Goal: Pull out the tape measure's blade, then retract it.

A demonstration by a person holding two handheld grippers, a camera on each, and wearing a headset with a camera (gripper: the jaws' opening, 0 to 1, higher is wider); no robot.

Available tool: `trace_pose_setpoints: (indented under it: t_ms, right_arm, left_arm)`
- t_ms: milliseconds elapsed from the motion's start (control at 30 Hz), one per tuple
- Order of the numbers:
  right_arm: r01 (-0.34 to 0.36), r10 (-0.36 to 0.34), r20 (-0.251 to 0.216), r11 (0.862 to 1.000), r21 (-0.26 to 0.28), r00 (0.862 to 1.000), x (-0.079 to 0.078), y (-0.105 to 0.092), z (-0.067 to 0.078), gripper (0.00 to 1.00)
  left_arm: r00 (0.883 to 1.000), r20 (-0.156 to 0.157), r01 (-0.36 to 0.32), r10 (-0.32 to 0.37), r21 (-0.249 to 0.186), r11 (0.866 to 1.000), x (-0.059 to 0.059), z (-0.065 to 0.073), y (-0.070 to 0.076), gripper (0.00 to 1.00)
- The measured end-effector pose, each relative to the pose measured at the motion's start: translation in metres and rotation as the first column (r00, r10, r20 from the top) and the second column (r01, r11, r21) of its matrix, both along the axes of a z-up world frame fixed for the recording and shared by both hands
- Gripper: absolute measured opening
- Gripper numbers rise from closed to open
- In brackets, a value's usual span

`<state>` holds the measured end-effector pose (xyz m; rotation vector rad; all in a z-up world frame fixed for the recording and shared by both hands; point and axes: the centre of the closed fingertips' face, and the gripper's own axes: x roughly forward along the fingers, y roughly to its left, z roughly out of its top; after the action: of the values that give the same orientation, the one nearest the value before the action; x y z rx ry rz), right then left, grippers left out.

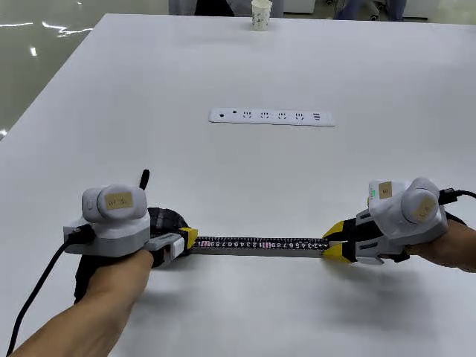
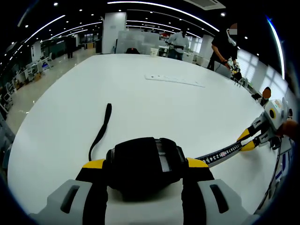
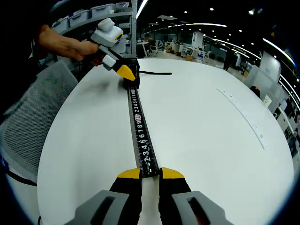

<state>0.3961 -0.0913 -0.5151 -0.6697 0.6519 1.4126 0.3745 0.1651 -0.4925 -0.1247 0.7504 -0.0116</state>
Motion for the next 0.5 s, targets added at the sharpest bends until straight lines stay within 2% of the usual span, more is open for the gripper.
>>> trace_pose_setpoints:
  t_ms: [500]
  right_arm:
    - [-0.003, 0.003, -0.002, 1.0, -0.002, 1.0, -0.002, 0.0063, 0.0007, 0.09]
  left_arm:
    - [1.0, -0.004, 0.008, -0.008, -0.006, 1.0, 0.0011, -0.0018, 0.0014, 0.59]
